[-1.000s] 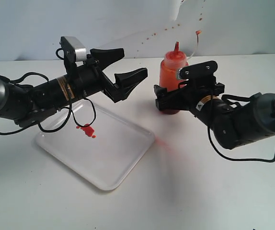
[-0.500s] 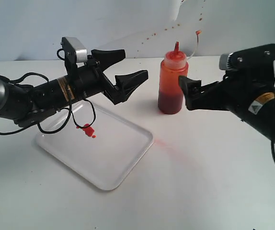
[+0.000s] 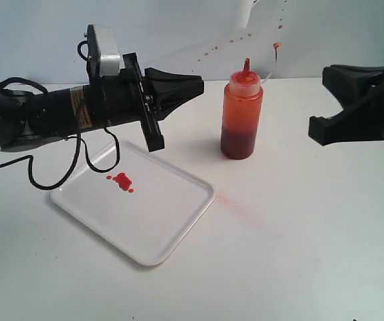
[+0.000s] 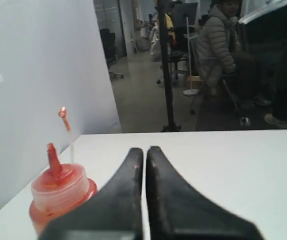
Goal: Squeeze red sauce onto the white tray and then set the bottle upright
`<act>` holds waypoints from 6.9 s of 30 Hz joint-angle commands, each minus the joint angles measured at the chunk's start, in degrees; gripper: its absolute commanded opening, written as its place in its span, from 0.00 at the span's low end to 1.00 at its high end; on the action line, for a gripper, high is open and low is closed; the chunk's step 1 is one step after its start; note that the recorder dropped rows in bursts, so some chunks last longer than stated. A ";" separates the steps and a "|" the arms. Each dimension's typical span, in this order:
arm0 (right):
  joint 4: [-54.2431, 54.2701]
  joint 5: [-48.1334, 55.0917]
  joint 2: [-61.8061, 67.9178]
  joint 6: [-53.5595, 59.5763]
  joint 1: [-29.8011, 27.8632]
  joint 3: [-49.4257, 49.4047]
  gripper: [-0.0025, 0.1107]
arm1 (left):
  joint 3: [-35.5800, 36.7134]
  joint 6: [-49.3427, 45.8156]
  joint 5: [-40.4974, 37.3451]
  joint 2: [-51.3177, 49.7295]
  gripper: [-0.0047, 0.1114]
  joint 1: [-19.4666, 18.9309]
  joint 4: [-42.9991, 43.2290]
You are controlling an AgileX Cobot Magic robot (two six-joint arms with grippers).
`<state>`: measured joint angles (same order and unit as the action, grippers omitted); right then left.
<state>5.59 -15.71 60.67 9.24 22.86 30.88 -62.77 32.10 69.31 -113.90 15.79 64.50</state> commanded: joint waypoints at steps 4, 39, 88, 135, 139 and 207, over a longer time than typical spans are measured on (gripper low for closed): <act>1.25 0.58 -7.13 1.60 0.09 -0.40 0.02 | 6.06 3.88 0.65 8.70 0.04 -3.97 -1.48; 30.91 -28.42 -7.49 12.95 -0.02 -14.46 0.02 | 21.26 20.53 -36.73 52.46 0.04 -6.14 -3.28; 30.91 -28.42 -7.49 12.95 -0.02 -14.46 0.02 | 27.47 21.78 -39.25 67.75 0.04 -6.14 -2.37; 30.90 -28.42 -7.49 12.84 -0.02 -14.46 0.02 | 34.13 41.25 -60.20 103.90 0.04 -6.26 -2.24; 30.90 -28.42 -7.49 12.84 -0.02 -14.46 0.02 | 37.70 41.58 -60.17 110.56 0.04 -9.14 -2.97; 30.90 -28.42 -7.49 12.84 -0.02 -14.46 0.02 | 62.77 -26.77 -83.13 113.90 0.04 -14.22 -59.37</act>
<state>36.29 -43.41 53.49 21.80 22.86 16.51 -0.29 6.19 -13.65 -0.16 1.74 4.87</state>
